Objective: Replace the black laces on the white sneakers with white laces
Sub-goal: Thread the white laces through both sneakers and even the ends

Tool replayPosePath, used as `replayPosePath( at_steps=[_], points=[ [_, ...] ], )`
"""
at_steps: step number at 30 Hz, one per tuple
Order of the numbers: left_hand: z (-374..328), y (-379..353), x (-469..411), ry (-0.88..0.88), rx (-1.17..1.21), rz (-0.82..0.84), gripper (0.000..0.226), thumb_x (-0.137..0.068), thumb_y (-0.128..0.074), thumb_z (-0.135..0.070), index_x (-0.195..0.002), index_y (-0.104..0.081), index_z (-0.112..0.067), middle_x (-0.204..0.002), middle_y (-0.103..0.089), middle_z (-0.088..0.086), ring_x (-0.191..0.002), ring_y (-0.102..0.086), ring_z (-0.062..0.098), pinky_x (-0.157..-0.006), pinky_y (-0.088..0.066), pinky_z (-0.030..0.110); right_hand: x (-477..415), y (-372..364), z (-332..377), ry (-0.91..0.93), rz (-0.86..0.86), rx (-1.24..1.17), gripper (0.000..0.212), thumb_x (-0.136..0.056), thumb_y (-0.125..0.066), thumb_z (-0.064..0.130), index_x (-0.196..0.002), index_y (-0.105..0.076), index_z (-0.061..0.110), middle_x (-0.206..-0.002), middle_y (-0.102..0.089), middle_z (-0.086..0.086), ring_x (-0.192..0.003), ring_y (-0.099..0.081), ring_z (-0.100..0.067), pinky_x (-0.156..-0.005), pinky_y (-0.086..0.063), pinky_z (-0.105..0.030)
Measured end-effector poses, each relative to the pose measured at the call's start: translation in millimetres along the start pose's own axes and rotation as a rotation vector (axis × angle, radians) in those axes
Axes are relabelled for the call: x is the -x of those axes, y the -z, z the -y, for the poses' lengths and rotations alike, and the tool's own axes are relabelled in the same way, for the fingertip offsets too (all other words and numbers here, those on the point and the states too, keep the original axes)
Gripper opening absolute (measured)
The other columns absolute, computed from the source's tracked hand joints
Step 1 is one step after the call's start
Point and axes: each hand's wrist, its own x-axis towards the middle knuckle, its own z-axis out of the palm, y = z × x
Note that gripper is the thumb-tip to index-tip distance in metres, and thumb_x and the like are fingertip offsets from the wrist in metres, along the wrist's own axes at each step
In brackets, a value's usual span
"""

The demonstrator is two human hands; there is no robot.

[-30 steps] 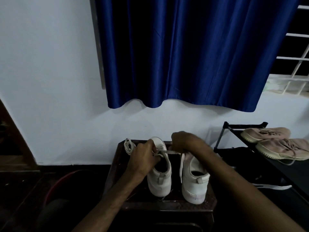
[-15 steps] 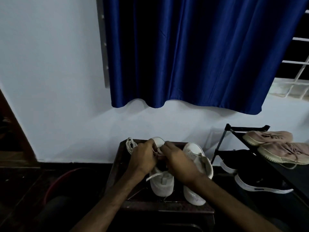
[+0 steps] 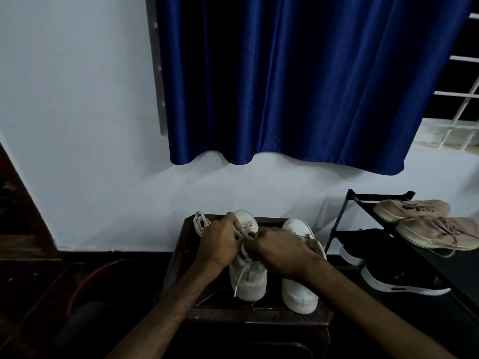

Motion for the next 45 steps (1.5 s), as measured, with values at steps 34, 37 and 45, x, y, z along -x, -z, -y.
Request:
replayPosePath(
  at_steps=[34, 37, 45],
  points=[
    [-2, 4, 1, 0.019, -0.022, 0.005, 0.024, -0.074, -0.073, -0.029, -0.093, -0.059, -0.021, -0.09, -0.074, 0.002, -0.091, -0.067, 0.024, -0.077, -0.05, 0.036, -15, -4, -4, -0.119, -0.197, -0.182, 0.018, -0.096, -0.053, 0.023, -0.092, -0.062, 0.008, -0.094, -0.064, -0.012, -0.086, -0.062, -0.032, -0.067, -0.044, -0.037],
    [3, 3, -1, 0.031, -0.017, 0.051, 0.021, -0.076, -0.066, -0.01, -0.095, -0.06, -0.019, -0.092, -0.073, 0.005, -0.094, -0.066, 0.026, -0.081, -0.05, 0.038, -17, -4, 5, 0.048, -0.035, -0.066, 0.014, -0.092, -0.053, 0.008, -0.104, -0.06, 0.008, -0.105, -0.06, -0.013, -0.094, -0.062, -0.033, -0.063, -0.043, -0.039],
    [0, 5, 1, 0.021, 0.004, 0.047, 0.017, -0.078, -0.069, -0.017, -0.09, -0.058, -0.023, -0.093, -0.073, 0.005, -0.095, -0.066, 0.026, -0.087, -0.047, 0.036, -12, 24, -17, -0.052, 0.017, -0.246, 0.026, -0.08, -0.064, 0.004, -0.093, -0.076, 0.024, -0.099, -0.07, -0.001, -0.09, -0.068, -0.021, -0.072, -0.054, -0.032]
  ],
)
